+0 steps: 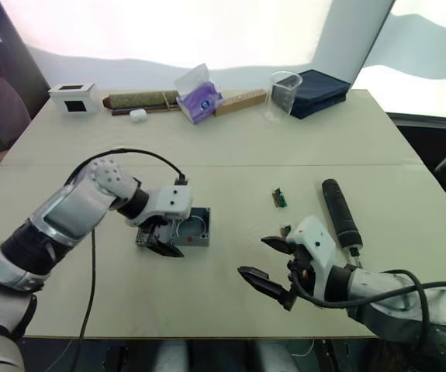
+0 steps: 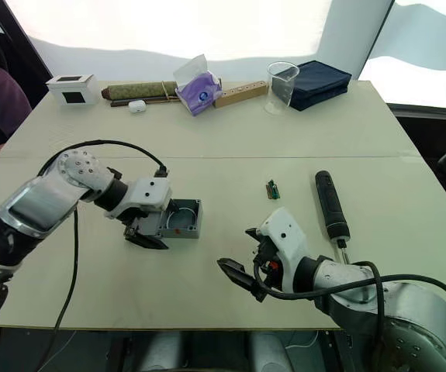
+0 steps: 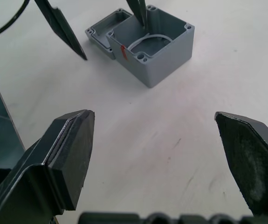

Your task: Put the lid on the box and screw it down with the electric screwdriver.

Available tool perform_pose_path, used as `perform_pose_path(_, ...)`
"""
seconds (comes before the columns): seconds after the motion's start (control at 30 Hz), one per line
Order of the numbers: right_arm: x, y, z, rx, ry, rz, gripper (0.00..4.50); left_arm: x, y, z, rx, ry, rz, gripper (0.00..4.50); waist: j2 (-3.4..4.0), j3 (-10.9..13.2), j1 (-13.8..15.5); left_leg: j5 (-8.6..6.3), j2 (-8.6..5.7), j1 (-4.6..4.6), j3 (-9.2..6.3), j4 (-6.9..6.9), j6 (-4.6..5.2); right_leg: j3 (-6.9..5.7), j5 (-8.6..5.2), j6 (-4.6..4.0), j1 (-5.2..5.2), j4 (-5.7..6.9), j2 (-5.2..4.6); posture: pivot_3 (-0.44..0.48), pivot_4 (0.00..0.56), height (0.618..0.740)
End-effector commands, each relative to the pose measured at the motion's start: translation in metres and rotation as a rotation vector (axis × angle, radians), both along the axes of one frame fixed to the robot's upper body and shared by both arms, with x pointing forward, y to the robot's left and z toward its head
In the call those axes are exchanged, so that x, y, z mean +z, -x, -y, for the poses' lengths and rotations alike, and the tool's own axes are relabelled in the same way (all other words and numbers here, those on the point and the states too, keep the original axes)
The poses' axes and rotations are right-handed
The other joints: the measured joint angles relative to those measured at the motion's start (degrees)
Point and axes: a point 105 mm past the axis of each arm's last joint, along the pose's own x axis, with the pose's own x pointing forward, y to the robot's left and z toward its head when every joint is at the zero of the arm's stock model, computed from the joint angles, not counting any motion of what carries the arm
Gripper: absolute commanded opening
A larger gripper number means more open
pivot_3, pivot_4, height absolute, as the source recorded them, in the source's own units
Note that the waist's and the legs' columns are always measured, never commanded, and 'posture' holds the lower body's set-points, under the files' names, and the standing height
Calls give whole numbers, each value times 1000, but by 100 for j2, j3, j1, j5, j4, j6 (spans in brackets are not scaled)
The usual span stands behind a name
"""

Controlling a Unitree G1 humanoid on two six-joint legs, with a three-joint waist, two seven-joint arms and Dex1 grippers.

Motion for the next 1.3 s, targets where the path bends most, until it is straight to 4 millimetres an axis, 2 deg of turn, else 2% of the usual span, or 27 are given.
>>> perform_pose_path(0.03, 8, 1, -2, -16, -23, 58, 4462, -3, -3, 5, -14, -14, 31, 4440, 0, 0, 7, 0, 1, -10, -2, 4, 1, -2, 0, 0, -5, 0, 0, 0, 150, 737)
perform_pose_path(0.13, 8, 1, -4, -20, -28, 62, 4462, -6, -4, 6, -13, -17, 31, 4440, 0, 0, 3, 0, 1, -14, -5, 10, 1, -5, 0, 0, -5, 1, 0, 0, 150, 737)
perform_pose_path(0.23, 9, 0, -1, -48, -41, 75, 4500, -20, -5, 12, -11, -36, 36, 3781, 2, -1, 2, -1, 1, -12, -10, 9, 1, -8, 0, 0, -5, 3, 0, 0, 150, 737)
perform_pose_path(0.3, 10, 0, 0, -61, -45, 80, 4500, -25, -8, 15, -6, -40, 54, 2889, 2, -1, 2, -1, 0, -13, -10, 10, 2, -8, 0, 0, -4, 3, 0, 0, 150, 737)
perform_pose_path(0.57, 10, -1, 2, -85, -45, 80, 4500, -31, -12, 20, -1, -57, 79, 73, 5, -3, 3, -1, 0, -13, -15, 11, 2, -11, 0, 0, -3, 6, 0, 0, 150, 737)
perform_pose_path(0.67, 9, -1, 3, -89, -44, 76, 4500, -29, -11, 23, -3, -41, 66, 38, 5, -3, 12, -1, 0, -12, -17, 12, 1, -12, 0, 1, 0, 6, 0, 0, 150, 737)
perform_pose_path(0.83, 4, 7, 4, -74, -31, 43, 4500, -3, -17, 35, -86, 17, 120, 38, 5, -3, 19, -1, -2, -15, -24, 16, 1, -15, 0, 0, 4, 6, 0, 0, 150, 737)
perform_pose_path(1.0, -1, 11, 8, -64, -7, 22, 4500, 19, -13, 48, -325, 38, 144, 38, 5, -3, 11, -1, -3, -20, -29, 19, 1, -19, 0, 0, 1, 5, 1, 0, 150, 737)
perform_pose_path(1.1, -4, 11, 12, -78, 4, 19, 4500, 12, -13, 55, -445, -9, 121, 38, 5, -3, 8, -1, -3, -19, -30, 19, 2, -19, 0, 0, 2, 5, 3, 0, 150, 737)
perform_pose_path(1.3, -7, 12, 14, -119, -4, 25, 4500, -10, -17, 66, -540, -68, 105, 38, 5, -3, -2, -1, -2, -20, -45, 20, 2, -19, 0, 0, 2, 5, 14, 0, 150, 737)
